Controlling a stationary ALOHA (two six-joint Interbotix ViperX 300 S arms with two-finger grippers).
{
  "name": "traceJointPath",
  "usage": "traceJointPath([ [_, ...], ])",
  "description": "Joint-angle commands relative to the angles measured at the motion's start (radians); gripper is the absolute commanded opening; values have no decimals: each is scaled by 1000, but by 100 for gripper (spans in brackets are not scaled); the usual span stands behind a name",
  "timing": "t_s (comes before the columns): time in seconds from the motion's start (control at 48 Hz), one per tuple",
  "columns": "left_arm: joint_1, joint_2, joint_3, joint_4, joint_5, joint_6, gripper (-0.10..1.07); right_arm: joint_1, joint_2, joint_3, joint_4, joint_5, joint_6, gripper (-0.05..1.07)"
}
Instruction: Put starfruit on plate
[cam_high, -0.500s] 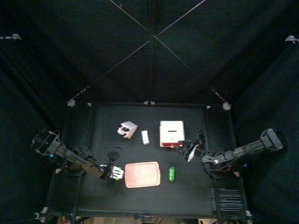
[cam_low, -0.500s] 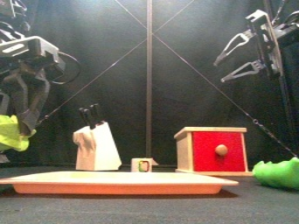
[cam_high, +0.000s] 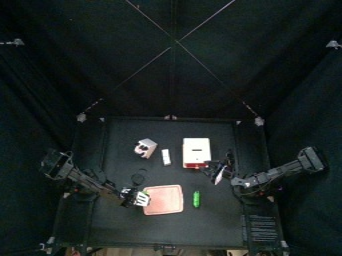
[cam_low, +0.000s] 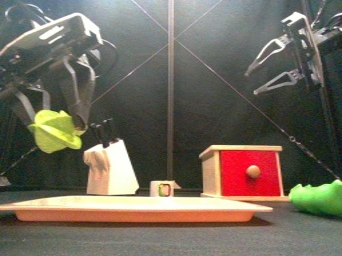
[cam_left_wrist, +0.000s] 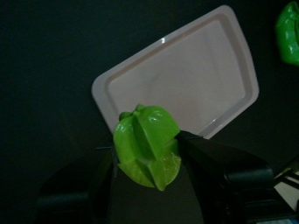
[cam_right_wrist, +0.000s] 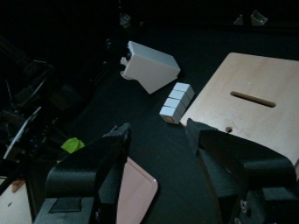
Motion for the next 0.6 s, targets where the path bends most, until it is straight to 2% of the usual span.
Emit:
traceJointPath([
  [0.0,18,38,-57,31,-31,-43,76,-2,-2,-9,-5,2,-3,87],
  [0.312,81,216,-186,43,-100,-54,76,-5,-8,-5,-9,2,-5,87],
  [0.583,101,282,-227,41,-149,-54,76,-5,-9,-5,-8,2,-5,87],
])
